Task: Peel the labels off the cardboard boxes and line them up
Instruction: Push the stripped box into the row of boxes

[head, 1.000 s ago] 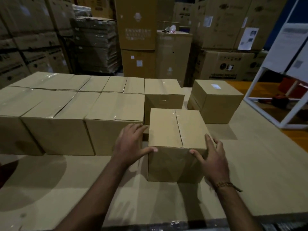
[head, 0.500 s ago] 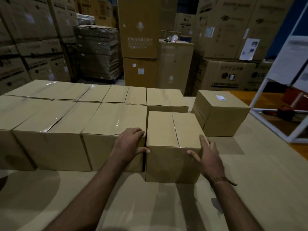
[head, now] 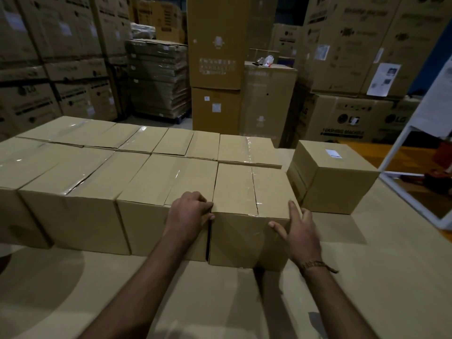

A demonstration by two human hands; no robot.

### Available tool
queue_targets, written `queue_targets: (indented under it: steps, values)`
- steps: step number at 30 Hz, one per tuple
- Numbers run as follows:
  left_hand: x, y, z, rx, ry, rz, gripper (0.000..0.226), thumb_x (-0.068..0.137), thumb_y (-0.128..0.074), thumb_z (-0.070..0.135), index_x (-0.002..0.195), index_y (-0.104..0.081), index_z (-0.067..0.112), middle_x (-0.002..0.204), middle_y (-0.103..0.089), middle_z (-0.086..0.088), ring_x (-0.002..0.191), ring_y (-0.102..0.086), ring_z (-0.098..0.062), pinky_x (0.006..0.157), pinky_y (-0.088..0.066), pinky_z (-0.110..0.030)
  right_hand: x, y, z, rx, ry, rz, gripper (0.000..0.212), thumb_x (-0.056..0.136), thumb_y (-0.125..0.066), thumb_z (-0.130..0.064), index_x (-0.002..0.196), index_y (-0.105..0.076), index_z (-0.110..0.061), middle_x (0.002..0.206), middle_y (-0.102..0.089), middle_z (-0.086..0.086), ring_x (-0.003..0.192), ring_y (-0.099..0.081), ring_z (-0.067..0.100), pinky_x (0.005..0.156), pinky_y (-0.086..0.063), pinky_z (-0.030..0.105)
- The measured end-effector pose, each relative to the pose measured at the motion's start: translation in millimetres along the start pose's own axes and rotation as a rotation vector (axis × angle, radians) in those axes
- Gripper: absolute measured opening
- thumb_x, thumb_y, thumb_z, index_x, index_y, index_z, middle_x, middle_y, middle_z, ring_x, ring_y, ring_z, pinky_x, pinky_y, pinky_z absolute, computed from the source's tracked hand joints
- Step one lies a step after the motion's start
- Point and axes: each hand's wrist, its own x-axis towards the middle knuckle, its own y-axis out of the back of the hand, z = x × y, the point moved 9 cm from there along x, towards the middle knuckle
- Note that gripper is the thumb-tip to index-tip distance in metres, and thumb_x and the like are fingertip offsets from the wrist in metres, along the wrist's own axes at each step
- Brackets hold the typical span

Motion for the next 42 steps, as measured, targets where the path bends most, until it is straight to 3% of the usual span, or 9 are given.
queue_targets:
  steps: [8, 15, 22, 25, 33, 39, 42]
  values:
    - [8, -4, 5, 0.037, 0.108, -0.047, 0.036, 0.096, -0.07, 0.046, 0.13, -0.072, 0.037, 0.112, -0.059, 0.008, 0.11, -0.053, -0.015, 0.085, -0.048, -0.033, 16, -5, 2, -0.006, 0.047, -0.01, 0.107, 0.08, -0.033, -0.089, 0.167, -0.026, -0.026, 0.157, -0.038, 0.017, 0.134, -0.052, 0.036, 0.1, -0.056, 0.047]
    - [16, -5, 9, 0.101, 0.165, -0.131, 0.036, 0.096, -0.071, 0.042, 0.132, -0.071, 0.036, 0.117, -0.056, 0.005, 0.112, -0.052, -0.016, 0.089, -0.052, -0.037, 23, -8, 6, -0.017, 0.093, -0.002, 0.099, 0.088, -0.043, -0.084, 0.168, -0.021, -0.029, 0.16, -0.035, 0.014, 0.137, -0.051, 0.031, 0.098, -0.059, 0.043]
    - [28, -3, 28, 0.2, 0.219, -0.15, 0.042, 0.089, -0.078, 0.041, 0.129, -0.068, 0.034, 0.127, -0.062, 0.003, 0.112, -0.059, -0.019, 0.09, -0.053, -0.039, 25, 9, 16, 0.09, 0.1, 0.083, 0.104, 0.088, -0.015, -0.093, 0.169, -0.014, -0.028, 0.155, -0.041, 0.011, 0.134, -0.051, 0.03, 0.104, -0.054, 0.054]
    - [39, -1, 53, 0.186, 0.182, -0.09, 0.048, 0.092, -0.075, 0.042, 0.137, -0.063, 0.036, 0.137, -0.061, 0.004, 0.118, -0.059, -0.02, 0.093, -0.051, -0.039, 34, 31, 33, 0.164, 0.08, 0.188, 0.102, 0.092, -0.009, -0.09, 0.167, -0.025, -0.023, 0.148, -0.048, 0.011, 0.128, -0.054, 0.03, 0.102, -0.053, 0.053]
    - [90, -8, 157, 0.061, 0.062, 0.082, 0.05, 0.096, -0.072, 0.042, 0.143, -0.06, 0.033, 0.142, -0.061, 0.004, 0.124, -0.057, -0.019, 0.096, -0.052, -0.039, 80, 74, 103, 0.286, 0.079, 0.286, 0.091, 0.099, -0.015, -0.083, 0.148, -0.055, -0.018, 0.134, -0.058, 0.008, 0.114, -0.059, 0.027, 0.092, -0.055, 0.046]
    - [133, -40, 235, 0.034, -0.001, 0.103, 0.053, 0.096, -0.071, 0.042, 0.146, -0.056, 0.034, 0.146, -0.059, 0.005, 0.131, -0.053, -0.02, 0.102, -0.048, -0.04, 151, 77, 156, 0.134, 0.085, 0.206, 0.057, 0.106, -0.046, -0.059, 0.144, -0.058, -0.018, 0.133, -0.057, 0.007, 0.121, -0.054, 0.026, 0.095, -0.048, 0.04]
    - [155, -63, 265, 0.004, 0.001, 0.086, 0.057, 0.096, -0.072, 0.044, 0.148, -0.053, 0.035, 0.146, -0.058, 0.005, 0.131, -0.053, -0.02, 0.1, -0.049, -0.039, 190, 78, 179, 0.066, 0.105, 0.192, 0.056, 0.104, -0.054, -0.055, 0.144, -0.058, -0.017, 0.134, -0.057, 0.009, 0.123, -0.053, 0.027, 0.1, -0.05, 0.045]
